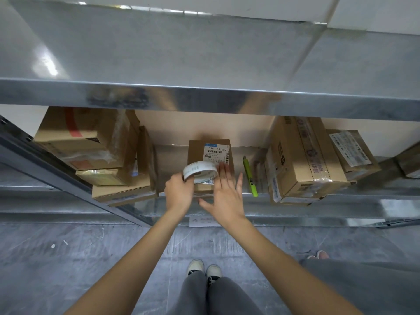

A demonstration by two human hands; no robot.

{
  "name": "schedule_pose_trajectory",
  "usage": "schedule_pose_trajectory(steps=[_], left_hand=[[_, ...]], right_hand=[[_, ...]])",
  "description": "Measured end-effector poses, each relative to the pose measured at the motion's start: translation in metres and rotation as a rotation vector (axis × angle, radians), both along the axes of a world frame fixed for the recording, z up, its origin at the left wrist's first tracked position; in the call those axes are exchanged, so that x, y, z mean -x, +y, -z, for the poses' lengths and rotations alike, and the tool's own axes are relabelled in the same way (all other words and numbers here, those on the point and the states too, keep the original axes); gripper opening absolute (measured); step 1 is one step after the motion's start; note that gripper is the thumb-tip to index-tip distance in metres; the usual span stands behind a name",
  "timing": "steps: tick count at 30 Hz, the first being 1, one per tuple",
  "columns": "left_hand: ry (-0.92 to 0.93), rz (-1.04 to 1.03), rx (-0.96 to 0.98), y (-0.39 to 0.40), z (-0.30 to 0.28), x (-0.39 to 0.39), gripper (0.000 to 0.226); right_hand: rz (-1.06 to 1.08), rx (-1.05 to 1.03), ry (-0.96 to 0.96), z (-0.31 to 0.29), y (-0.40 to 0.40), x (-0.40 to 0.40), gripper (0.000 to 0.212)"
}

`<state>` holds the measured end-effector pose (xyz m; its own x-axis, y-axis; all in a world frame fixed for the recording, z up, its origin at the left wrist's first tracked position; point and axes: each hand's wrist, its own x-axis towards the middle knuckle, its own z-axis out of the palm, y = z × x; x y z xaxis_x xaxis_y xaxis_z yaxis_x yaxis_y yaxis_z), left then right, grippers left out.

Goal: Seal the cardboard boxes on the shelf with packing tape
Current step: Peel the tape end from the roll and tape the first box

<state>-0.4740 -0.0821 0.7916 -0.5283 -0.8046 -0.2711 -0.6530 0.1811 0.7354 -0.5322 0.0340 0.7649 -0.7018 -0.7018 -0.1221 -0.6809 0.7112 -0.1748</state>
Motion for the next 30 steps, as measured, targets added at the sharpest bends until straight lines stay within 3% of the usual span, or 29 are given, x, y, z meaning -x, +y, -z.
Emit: schedule_pose_trajectory(steps=[9, 16, 19, 23, 27, 30], left_hand=[[0.043, 0.253, 0.134, 0.001, 0.005, -0.004, 0.021], [0.06, 0.133, 0.217, -0.008, 0.013, -0.036, 0.03], [0.155, 0.017, 0.191, -0.012, 0.017, -0.035, 0.029], [0.292, -0.175, -0.057, -0.013, 0.022, -0.025, 0.022], [0.443, -0.44, -0.765, 0.006, 0.019, -0.006, 0.013], [0.428, -0.474, -0.766, 0.014, 0.026, 0.002, 0.012]], right_hand=[[0.037, 0.074, 0.107, 0.015, 0.019, 0.01, 0.103], [0.001, 0.035, 0.115, 0.013, 0.024, 0.014, 0.105], [-0.003, 0.013, 0.12, 0.013, 0.025, 0.013, 0.106], [0.025, 0.003, 0.108, 0.012, 0.018, 0.014, 0.108], [0.043, -0.034, 0.133, 0.009, 0.012, 0.007, 0.111], [0.029, -0.016, 0.137, 0.009, -0.001, 0.0, 0.107]])
